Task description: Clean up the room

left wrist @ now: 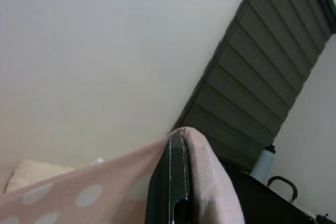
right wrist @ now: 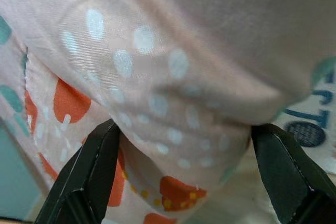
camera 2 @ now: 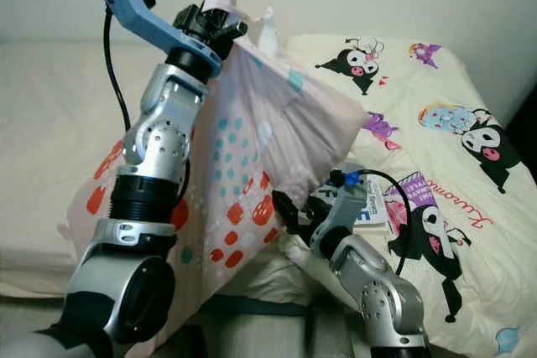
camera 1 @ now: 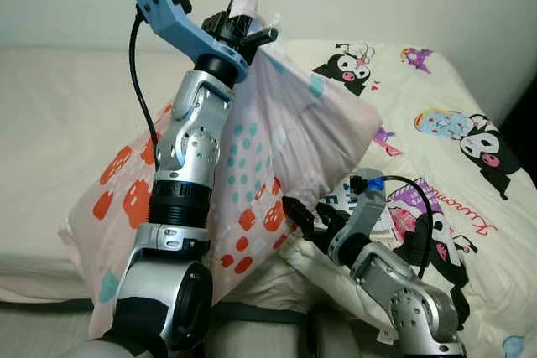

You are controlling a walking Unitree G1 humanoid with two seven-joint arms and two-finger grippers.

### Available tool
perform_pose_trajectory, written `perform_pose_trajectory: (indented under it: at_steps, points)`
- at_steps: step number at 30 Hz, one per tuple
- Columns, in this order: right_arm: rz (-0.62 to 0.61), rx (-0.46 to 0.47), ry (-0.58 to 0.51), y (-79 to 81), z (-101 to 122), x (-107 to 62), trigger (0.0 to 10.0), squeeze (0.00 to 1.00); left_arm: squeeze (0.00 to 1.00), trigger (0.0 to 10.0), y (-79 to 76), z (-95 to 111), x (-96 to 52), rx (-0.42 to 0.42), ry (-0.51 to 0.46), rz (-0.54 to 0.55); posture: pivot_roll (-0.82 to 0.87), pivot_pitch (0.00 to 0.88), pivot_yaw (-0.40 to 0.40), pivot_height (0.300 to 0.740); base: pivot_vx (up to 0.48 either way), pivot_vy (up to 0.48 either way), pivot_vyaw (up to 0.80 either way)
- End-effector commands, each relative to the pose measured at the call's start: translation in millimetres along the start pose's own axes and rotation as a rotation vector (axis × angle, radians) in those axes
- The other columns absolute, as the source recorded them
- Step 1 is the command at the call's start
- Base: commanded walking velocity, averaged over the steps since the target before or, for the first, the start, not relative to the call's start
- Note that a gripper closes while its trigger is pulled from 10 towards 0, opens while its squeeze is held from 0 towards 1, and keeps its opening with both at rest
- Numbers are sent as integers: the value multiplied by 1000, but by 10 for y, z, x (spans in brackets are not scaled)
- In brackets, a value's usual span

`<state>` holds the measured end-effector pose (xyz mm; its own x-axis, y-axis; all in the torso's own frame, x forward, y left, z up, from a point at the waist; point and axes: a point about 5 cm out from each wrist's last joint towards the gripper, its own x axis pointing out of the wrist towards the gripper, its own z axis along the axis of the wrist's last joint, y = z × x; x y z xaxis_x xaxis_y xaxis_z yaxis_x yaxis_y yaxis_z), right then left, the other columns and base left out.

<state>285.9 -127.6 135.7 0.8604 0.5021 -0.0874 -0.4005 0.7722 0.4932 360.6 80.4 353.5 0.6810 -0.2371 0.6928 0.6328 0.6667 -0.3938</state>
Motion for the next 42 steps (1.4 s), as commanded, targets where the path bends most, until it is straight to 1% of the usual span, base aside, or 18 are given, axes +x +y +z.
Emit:
perform_pose_trajectory:
  at_steps: [1, 4, 11, 13, 14, 15, 16, 17, 18, 19, 20, 21, 22, 23, 25, 32, 33, 42]
  points:
    - [43, 1, 7, 17, -37, 16, 10000, 1000, 0, 0, -137, 97, 33, -8, -53, -57, -153, 116, 44, 606, 0, 0, 0]
    - [162, -13, 20, 83, -54, 31, 10000, 1000, 0, 0, -153, 112, 32, -9, -54, -62, -148, 118, 44, 606, 0, 0, 0]
    - [300, -14, 97, 79, -151, 27, 10000, 1000, 0, 0, -217, 142, 26, -16, -58, -78, -126, 122, 41, 606, 0, 0, 0]
    - [214, -70, 90, -119, -112, 82, 10000, 1000, 0, 0, -238, 163, 19, -14, -59, -84, -108, 126, 38, 606, 0, 0, 0]
    - [214, -70, 90, -119, -112, 82, 10000, 1000, 0, 0, -238, 163, 19, -14, -59, -84, -108, 126, 38, 606, 0, 0, 0]
    - [105, -83, 53, -247, -46, 140, 10000, 1000, 0, 0, -238, 171, 16, -12, -60, -85, -108, 126, 38, 606, 0, 0, 0]
    - [105, -83, 53, -247, -46, 140, 10000, 1000, 0, 0, -238, 171, 16, -12, -60, -85, -108, 126, 38, 606, 0, 0, 0]
    - [33, -75, 17, -334, 9, 182, 10000, 973, 0, 0, -239, 177, 12, -11, -60, -85, -108, 126, 38, 606, 0, 0, 0]
    - [31, -63, -30, -337, 88, 218, 10000, 706, 0, 0, -242, 182, 9, -10, -59, -86, -97, 123, 36, 606, 0, 0, 0]
    - [31, -63, -30, -337, 88, 218, 10000, 706, 0, 0, -242, 182, 9, -10, -59, -86, -97, 123, 36, 606, 0, 0, 0]
    - [75, -44, -74, -282, 169, 250, 10000, 318, 0, 0, -247, 185, 6, -9, -59, -88, -94, 123, 36, 606, 0, 0, 0]
    - [138, -31, -105, -214, 223, 267, 10000, 188, 0, 0, -251, 187, 5, -9, -58, -90, -94, 122, 36, 606, 0, 0, 0]
    - [226, -21, -122, -115, 277, 288, 10000, 0, 0, 0, -259, 183, 3, -9, -56, -94, -90, 117, 37, 606, 0, 0, 0]
    - [226, -21, -122, -115, 277, 288, 10000, 0, 0, 0, -259, 183, 3, -9, -56, -94, -90, 117, 37, 606, 0, 0, 0]
    - [413, -31, -94, 64, 315, 305, 10000, 0, 0, 0, -278, 165, -6, -14, -49, -101, -86, 110, 36, 606, 0, 0, 0]
    - [579, -61, -55, 154, 354, 295, 10000, 0, 0, 0, -293, 148, -22, -17, -41, -102, -81, 104, 27, 606, 0, 0, 0]
    - [611, -73, -43, 150, 374, 287, 0, 0, 0, 0, -293, 143, -29, -17, -40, -101, -81, 102, 24, 606, 0, 0, 0]
    - [551, -151, -49, 8, 515, 317, 0, 0, 0, 0, -287, 143, -37, -24, -43, -99, -91, 93, 25, 606, 0, 0, 0]
